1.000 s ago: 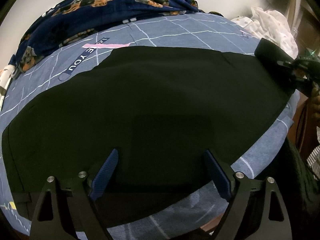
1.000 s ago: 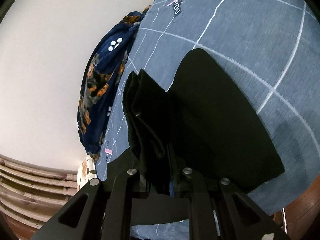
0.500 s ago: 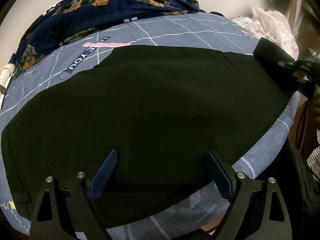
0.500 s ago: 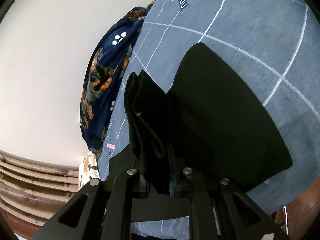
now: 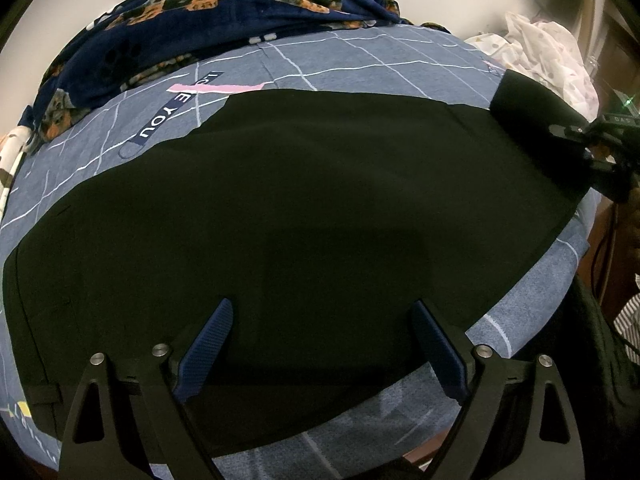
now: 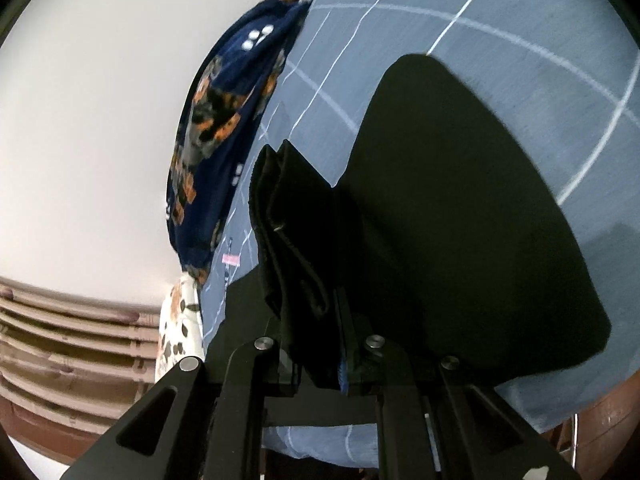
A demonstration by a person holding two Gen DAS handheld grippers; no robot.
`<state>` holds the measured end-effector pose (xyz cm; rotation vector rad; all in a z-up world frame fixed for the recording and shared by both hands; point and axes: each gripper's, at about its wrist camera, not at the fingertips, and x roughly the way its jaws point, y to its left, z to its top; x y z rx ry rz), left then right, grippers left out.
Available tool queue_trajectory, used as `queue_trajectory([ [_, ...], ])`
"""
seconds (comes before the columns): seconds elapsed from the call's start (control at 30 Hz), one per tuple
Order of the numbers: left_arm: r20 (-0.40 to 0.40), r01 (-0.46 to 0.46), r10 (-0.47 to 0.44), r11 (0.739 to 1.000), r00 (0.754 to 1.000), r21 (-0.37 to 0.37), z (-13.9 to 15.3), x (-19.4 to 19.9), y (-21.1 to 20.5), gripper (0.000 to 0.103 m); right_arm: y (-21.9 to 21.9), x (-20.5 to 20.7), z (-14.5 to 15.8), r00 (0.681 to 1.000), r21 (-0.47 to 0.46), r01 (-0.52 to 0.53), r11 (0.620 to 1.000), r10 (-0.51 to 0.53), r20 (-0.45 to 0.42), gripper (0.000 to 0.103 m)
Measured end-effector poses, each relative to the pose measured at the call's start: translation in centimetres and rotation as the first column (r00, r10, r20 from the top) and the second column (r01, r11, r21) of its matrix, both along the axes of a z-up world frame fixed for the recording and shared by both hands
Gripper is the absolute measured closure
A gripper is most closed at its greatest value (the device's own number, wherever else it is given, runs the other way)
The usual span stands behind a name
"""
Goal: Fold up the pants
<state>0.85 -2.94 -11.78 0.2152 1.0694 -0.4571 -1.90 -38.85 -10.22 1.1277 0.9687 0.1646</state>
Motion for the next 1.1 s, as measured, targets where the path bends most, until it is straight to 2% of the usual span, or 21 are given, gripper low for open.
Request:
queue_trajectory([
  [0.43,-0.001,0.000,0.000,1.000,1.000,-0.001,0.0,0.1,0.0,0.012,5.1,1.5,-0.4,0.995,0.021,-0.101,0.995,0.102,-0.009,0.090],
  [1.1,-0.001,-0.002,0.002,1.000,1.000,0.001,-0.1,0.2,0.1,0.011,9.5,3.1,-0.9,0.980,0.020,-0.198,0.980,0.199,-0.025,0.089],
])
